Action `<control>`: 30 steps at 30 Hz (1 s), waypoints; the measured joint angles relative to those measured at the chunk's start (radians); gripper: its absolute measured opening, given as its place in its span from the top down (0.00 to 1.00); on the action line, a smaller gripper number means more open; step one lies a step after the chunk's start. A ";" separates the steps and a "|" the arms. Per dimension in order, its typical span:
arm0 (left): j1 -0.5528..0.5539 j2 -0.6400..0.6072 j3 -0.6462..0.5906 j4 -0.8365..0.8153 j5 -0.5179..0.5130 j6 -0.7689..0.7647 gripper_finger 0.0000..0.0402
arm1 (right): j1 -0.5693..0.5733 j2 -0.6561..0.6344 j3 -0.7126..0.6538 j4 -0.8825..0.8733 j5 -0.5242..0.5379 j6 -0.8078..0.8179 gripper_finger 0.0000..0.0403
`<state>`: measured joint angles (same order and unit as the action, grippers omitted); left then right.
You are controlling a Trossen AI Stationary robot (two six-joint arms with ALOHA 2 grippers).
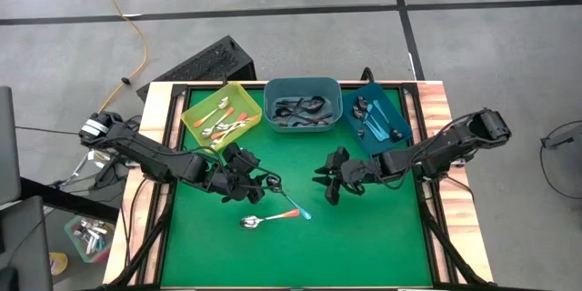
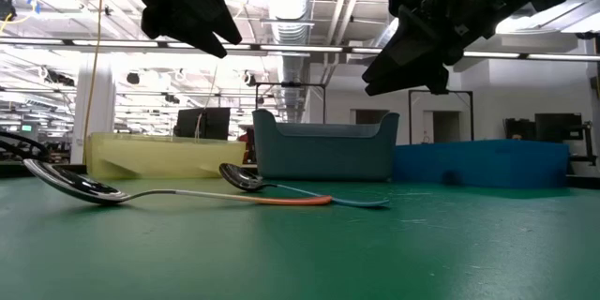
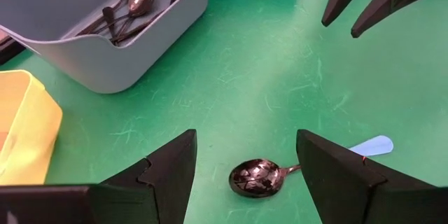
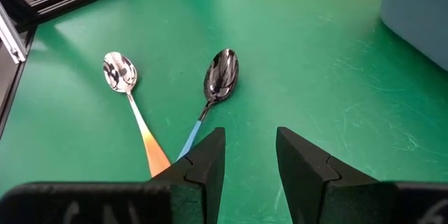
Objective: Sort silverware by color (type)
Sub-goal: Put the blue spoon into the blue bin
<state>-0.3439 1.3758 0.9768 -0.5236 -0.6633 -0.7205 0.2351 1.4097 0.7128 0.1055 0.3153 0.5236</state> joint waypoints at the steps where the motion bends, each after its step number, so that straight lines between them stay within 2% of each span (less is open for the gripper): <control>1: 0.000 0.000 0.000 0.000 -0.005 0.000 0.43 | -0.003 0.000 0.000 0.000 0.000 0.000 0.65; 9: 0.000 0.000 0.000 0.000 -0.006 -0.003 0.43 | -0.006 0.001 0.000 0.000 -0.001 0.000 0.65; 18: 0.000 0.000 0.000 0.000 -0.003 -0.008 0.43 | 0.002 0.058 0.000 0.008 -0.003 0.019 0.65; 21: 0.001 -0.002 0.000 0.011 -0.001 -0.008 0.43 | 0.002 0.075 0.000 0.063 -0.024 0.040 0.65; 25: 0.003 -0.079 -0.001 0.030 -0.050 0.019 0.43 | 0.012 0.078 0.001 0.142 -0.051 -0.005 0.65; 30: 0.002 -0.218 0.000 0.017 -0.118 0.056 0.43 | 0.024 0.078 0.058 0.138 -0.052 -0.119 0.65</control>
<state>-0.3424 1.1573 0.9768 -0.5066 -0.7814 -0.6642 0.2595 1.4876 0.7707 0.2432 0.2630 0.4043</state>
